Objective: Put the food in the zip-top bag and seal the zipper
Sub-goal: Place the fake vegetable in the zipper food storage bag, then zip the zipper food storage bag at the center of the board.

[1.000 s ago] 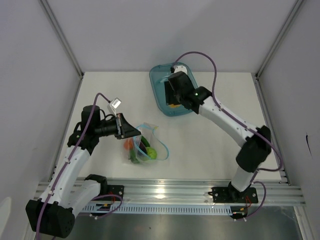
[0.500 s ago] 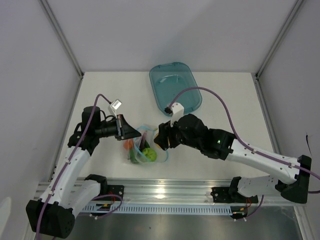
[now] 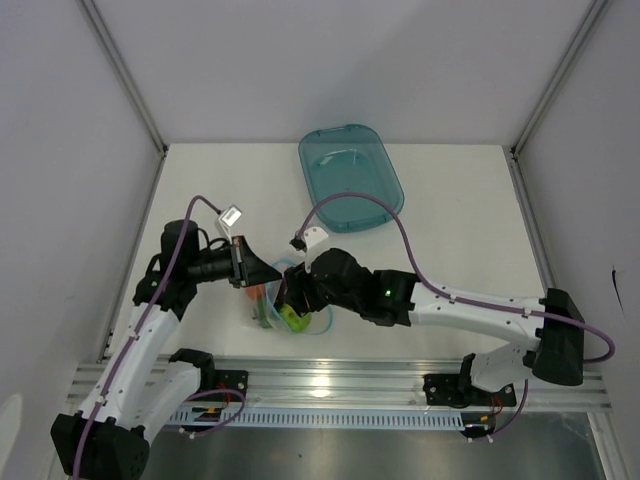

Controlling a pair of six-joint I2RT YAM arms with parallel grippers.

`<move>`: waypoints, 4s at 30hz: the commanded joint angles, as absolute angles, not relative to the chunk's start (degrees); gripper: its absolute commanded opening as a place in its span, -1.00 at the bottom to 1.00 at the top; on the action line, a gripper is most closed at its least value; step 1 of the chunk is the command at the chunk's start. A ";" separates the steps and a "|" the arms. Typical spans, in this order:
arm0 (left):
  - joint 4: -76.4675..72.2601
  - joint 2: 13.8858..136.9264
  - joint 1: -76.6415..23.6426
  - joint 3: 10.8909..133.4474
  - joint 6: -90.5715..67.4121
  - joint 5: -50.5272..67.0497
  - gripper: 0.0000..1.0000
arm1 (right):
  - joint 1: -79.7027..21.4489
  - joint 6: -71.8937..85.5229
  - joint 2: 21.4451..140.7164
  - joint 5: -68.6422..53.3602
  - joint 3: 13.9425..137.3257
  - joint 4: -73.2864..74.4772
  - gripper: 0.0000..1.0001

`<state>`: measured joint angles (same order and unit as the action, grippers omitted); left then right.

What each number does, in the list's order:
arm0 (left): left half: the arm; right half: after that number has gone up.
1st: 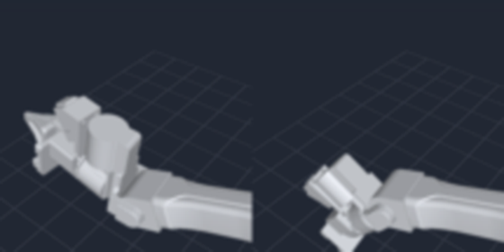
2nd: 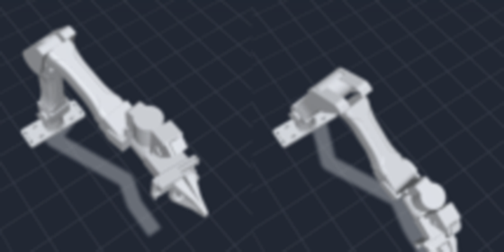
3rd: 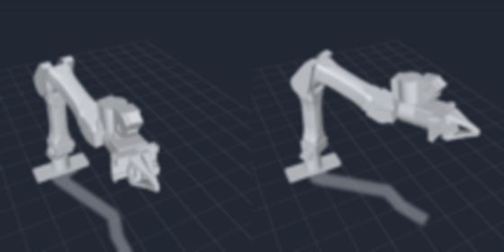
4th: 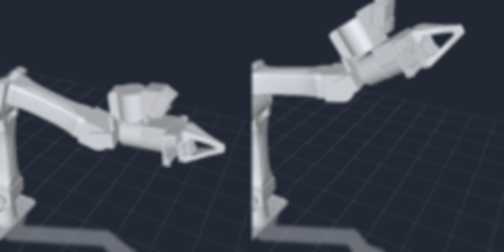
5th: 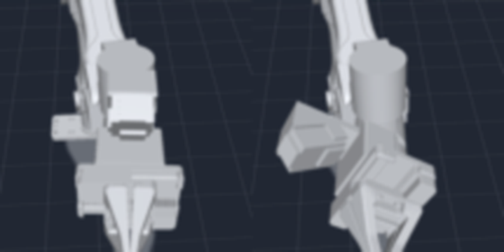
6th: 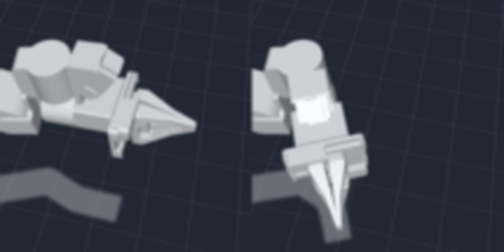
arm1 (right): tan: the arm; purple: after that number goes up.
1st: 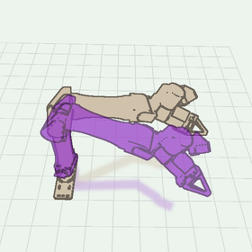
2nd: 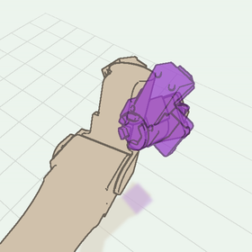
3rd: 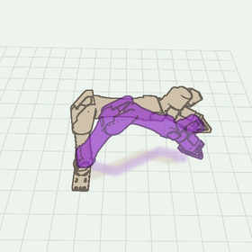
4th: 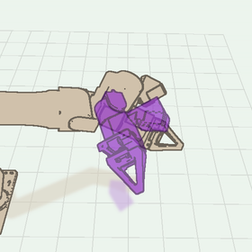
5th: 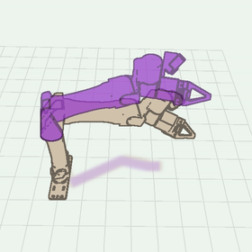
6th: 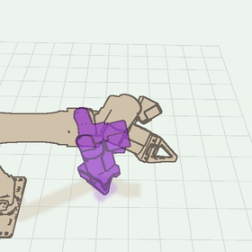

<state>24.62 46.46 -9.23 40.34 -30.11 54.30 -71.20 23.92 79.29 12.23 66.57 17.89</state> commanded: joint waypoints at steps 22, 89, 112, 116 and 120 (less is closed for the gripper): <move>24.26 44.48 -8.96 37.62 -31.11 55.28 -0.99 | -67.86 21.09 76.56 16.54 67.16 16.53 0.72; 29.27 45.44 -24.25 47.90 -23.56 52.38 -0.99 | -76.03 58.85 58.63 29.87 55.81 15.99 -1.00; 24.34 51.68 -26.37 47.19 -23.12 53.70 -0.89 | -74.44 72.59 65.04 37.62 54.23 17.93 -1.00; 25.84 51.77 -26.37 48.34 -21.53 54.05 -0.72 | -74.79 72.69 66.18 37.00 56.16 16.79 -1.00; 26.19 51.85 -26.45 49.04 -21.10 53.97 -0.33 | -75.23 72.86 67.49 37.18 58.00 15.38 -1.00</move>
<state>26.06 52.10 -25.89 46.13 -23.22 52.34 -74.91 71.07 66.57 34.04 54.48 18.06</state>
